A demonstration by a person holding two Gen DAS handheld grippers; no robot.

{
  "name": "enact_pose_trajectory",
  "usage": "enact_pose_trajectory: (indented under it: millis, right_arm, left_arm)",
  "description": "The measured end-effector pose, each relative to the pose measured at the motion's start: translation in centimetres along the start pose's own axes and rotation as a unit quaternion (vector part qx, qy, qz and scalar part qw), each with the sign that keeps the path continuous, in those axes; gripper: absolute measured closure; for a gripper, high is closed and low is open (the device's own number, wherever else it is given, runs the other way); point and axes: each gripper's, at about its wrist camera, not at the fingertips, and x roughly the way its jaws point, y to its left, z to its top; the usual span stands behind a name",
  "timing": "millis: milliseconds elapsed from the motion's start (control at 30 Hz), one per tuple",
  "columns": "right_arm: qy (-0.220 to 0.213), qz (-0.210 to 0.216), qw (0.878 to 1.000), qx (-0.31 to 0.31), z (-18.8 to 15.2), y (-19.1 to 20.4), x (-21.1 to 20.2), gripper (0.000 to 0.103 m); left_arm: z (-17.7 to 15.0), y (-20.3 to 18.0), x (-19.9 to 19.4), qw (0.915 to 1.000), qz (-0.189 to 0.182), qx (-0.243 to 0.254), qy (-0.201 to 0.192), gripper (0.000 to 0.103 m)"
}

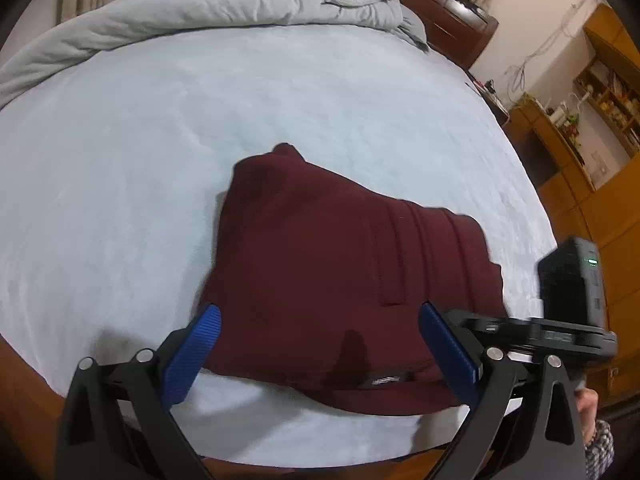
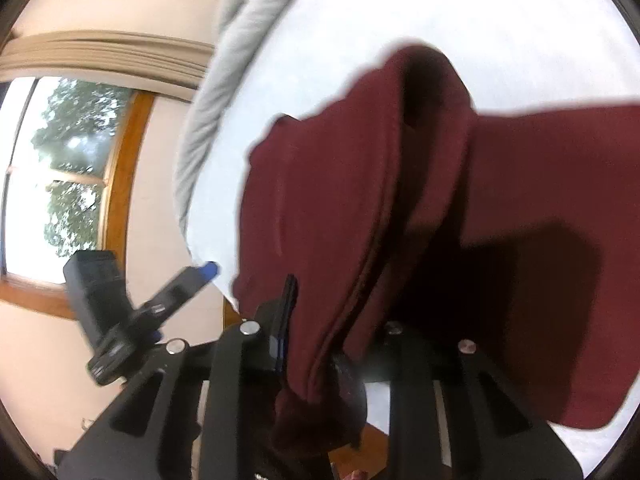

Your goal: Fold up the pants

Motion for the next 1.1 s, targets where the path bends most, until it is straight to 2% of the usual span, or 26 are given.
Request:
enact_pose_trajectory:
  millis: [100, 233, 433, 500, 567, 733, 867, 933, 1033, 1100]
  right_arm:
    - [-0.021, -0.002, 0.999, -0.031, 0.0, 1.8, -2.7, 0.081]
    - [-0.047, 0.0, 0.998, -0.037, -0.2, 2.1, -6.7, 0.081]
    - [-0.078, -0.03, 0.996, -0.023, -1.0, -0.8, -12.3, 0.081]
    - [-0.086, -0.039, 0.996, -0.004, -1.4, -2.4, -12.8, 0.081]
    - [-0.077, -0.052, 0.996, 0.012, -1.7, -4.2, -12.4, 0.081]
    - [-0.047, -0.09, 0.994, 0.035, -3.0, -7.4, -8.3, 0.08]
    - [-0.06, -0.066, 0.994, 0.064, -2.5, -8.7, -7.4, 0.08]
    - [-0.055, -0.07, 0.994, 0.057, -1.9, -8.2, -6.7, 0.08]
    - [-0.039, -0.083, 0.995, 0.044, -1.6, -8.2, -6.5, 0.079]
    - [-0.034, -0.083, 0.995, 0.044, -1.8, -8.3, -6.9, 0.069]
  left_arm:
    - [0.3, 0.5, -0.3, 0.9999, 0.0, -0.011, -0.001, 0.004]
    - [0.4, 0.3, -0.6, 0.9998, -0.008, -0.015, -0.006, 0.004]
    - [0.4, -1.1, -0.1, 0.9999, -0.017, 0.0, 0.001, 0.004]
    - [0.2, -1.8, 0.5, 0.9998, -0.016, 0.011, 0.006, 0.004]
    - [0.0, -2.3, 1.2, 0.9996, -0.015, 0.018, 0.013, 0.004]
    - [-0.5, -3.2, 3.3, 0.9991, -0.003, 0.025, 0.036, 0.004]
    - [-1.0, -3.6, 4.1, 0.9985, 0.009, 0.032, 0.044, 0.004]
    - [-1.0, -3.6, 4.5, 0.9984, 0.023, 0.032, 0.041, 0.004]
    - [-1.0, -3.5, 4.6, 0.9986, 0.024, 0.027, 0.038, 0.004]
    - [-1.2, -3.4, 4.6, 0.9986, 0.021, 0.028, 0.038, 0.004]
